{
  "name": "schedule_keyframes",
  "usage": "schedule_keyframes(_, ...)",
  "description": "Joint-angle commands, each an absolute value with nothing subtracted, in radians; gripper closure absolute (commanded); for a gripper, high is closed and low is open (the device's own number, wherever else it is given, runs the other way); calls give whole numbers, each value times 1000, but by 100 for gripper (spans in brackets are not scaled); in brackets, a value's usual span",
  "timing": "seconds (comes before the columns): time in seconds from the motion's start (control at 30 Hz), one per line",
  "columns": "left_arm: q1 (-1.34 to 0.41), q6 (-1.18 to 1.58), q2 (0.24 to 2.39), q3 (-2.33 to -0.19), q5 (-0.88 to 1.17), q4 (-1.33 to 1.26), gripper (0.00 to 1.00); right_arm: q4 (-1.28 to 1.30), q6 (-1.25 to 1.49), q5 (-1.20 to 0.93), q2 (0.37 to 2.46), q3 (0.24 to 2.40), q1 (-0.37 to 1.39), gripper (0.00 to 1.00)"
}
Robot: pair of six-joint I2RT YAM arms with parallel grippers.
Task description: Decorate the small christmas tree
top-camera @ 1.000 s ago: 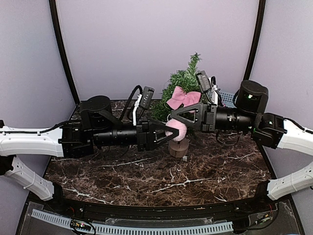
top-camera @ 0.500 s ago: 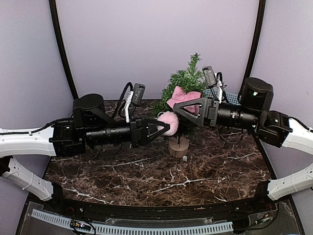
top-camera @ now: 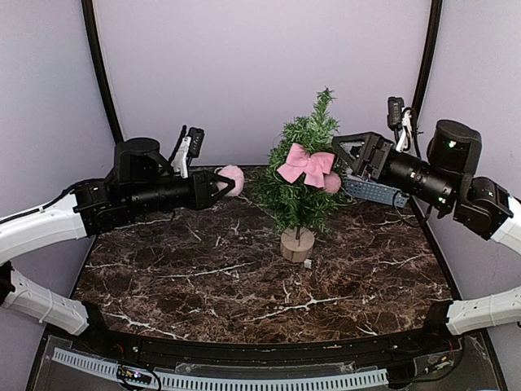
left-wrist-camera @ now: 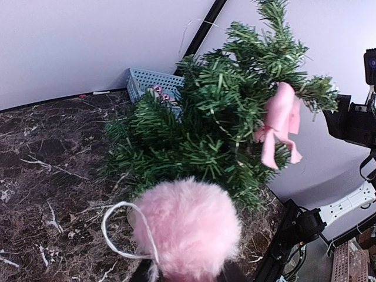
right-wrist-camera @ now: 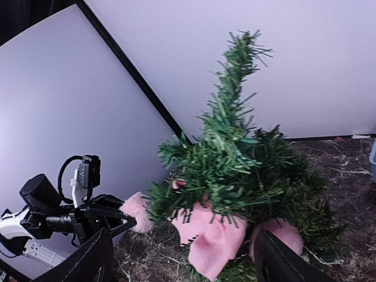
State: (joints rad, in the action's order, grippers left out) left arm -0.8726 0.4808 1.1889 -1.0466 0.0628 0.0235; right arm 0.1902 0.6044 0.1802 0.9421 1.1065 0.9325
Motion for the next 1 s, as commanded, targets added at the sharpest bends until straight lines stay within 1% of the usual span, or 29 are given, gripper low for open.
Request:
schedule_keyframes(0.0,-828,470,1228,-1048,151,-72,74,214,669,295,917,1065,883,15)
schedule_keyframes(0.13,-820,472,1301,-1084,210,-117,75,237,707,325,924,1033,839,14)
schedule_keyframes(0.27,-818,475,1364,-1123,260,-150,75,219,724,308,928,1009,817,13)
schedule_keyframes(0.6,-814,472,1444,-1185,297,-197,76,200,733,271,943,992,798,12)
schedule_keyframes(0.97,-811,494,1482,-1146,315,-232,77,202,736,252,949,988,792,12)
